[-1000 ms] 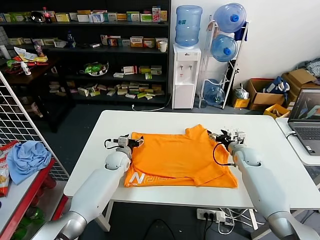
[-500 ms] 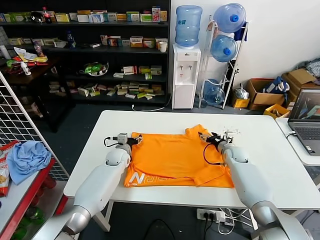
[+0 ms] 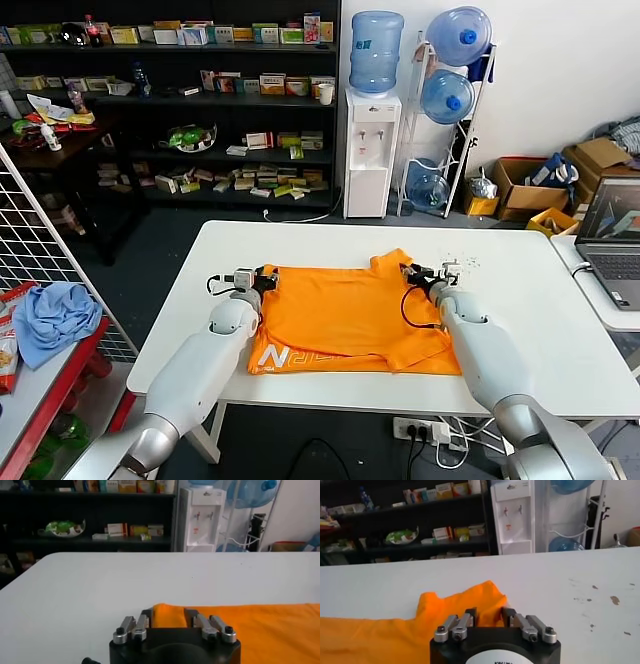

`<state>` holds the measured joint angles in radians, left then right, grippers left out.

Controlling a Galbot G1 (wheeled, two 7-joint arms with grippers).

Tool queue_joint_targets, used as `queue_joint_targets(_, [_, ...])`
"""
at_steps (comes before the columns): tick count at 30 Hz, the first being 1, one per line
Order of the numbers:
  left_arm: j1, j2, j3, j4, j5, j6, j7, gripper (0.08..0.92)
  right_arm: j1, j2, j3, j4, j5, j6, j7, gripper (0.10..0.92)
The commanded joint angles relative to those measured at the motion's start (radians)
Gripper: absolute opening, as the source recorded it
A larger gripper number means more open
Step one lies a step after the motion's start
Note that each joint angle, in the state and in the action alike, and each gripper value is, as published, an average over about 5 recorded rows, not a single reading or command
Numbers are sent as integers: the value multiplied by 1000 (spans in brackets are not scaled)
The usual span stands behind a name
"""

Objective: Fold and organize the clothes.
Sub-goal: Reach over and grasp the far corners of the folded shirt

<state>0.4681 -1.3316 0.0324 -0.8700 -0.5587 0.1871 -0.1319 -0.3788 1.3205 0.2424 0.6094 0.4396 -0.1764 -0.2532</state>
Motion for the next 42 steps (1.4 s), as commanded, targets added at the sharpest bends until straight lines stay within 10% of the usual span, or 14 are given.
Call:
queue_joint_targets(1, [-3,4,2,-14,1,-17,9,355,13,7,-3,-11,-7,10,6,264])
queue_joint_targets(11, [31,56,19,-138,-34,-5,0,98,-97,-37,-61,237,24,-2,143,125])
queue_joint_targets(21, [91,51,-9,-161,-28,11,-10,92,-219,-146,-78,444,70,-94,229,125])
queue_joint_targets(42, [-38,-75,-18,121,72,-36,53,648,-154,-89,-102,306,59,-75,183,125])
